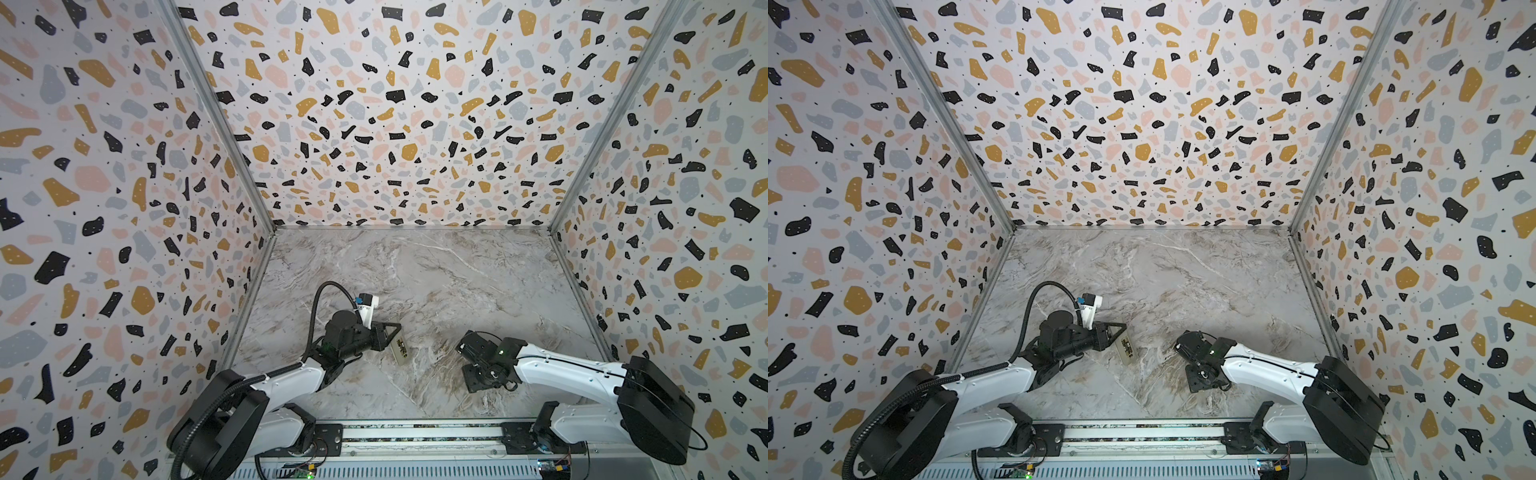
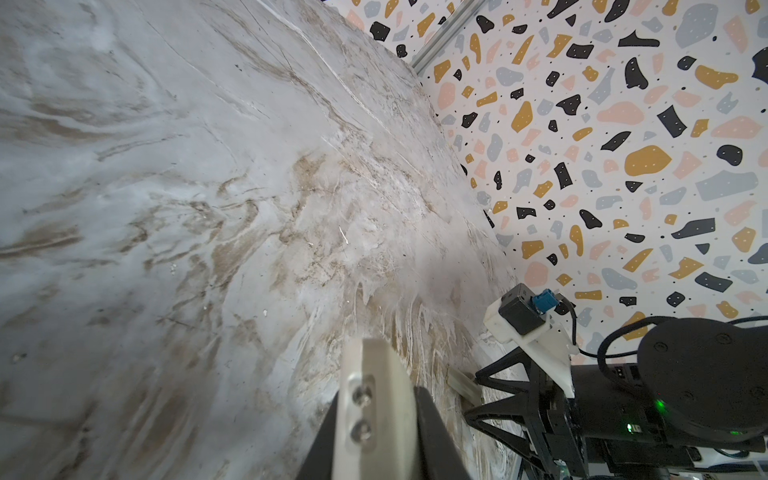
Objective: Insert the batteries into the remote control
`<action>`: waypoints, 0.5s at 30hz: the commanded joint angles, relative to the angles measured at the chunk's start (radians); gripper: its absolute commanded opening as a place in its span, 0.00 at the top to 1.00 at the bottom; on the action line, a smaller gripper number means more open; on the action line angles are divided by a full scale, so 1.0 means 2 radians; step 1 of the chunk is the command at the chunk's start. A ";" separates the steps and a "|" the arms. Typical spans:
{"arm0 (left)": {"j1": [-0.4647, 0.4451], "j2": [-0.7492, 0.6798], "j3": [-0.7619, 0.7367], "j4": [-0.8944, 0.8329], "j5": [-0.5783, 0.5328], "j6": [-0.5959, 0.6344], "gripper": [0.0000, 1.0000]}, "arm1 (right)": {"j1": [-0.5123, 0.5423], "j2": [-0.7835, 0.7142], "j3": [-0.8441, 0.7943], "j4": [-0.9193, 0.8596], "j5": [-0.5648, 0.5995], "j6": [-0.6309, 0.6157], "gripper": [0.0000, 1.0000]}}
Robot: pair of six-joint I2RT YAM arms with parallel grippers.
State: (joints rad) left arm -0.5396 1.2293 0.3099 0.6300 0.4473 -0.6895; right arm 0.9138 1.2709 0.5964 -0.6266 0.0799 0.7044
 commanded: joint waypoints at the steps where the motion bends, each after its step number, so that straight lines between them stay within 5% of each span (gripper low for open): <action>1: -0.002 0.001 0.009 0.034 0.008 0.006 1.00 | -0.001 -0.005 -0.005 0.001 -0.004 -0.008 0.46; 15: -0.002 0.001 0.008 0.034 0.008 0.005 1.00 | -0.003 0.012 0.000 0.005 -0.008 -0.026 0.59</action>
State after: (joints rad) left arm -0.5400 1.2308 0.3099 0.6300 0.4473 -0.6903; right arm 0.9108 1.2770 0.5957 -0.6083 0.0738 0.6662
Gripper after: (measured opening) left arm 0.231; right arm 0.413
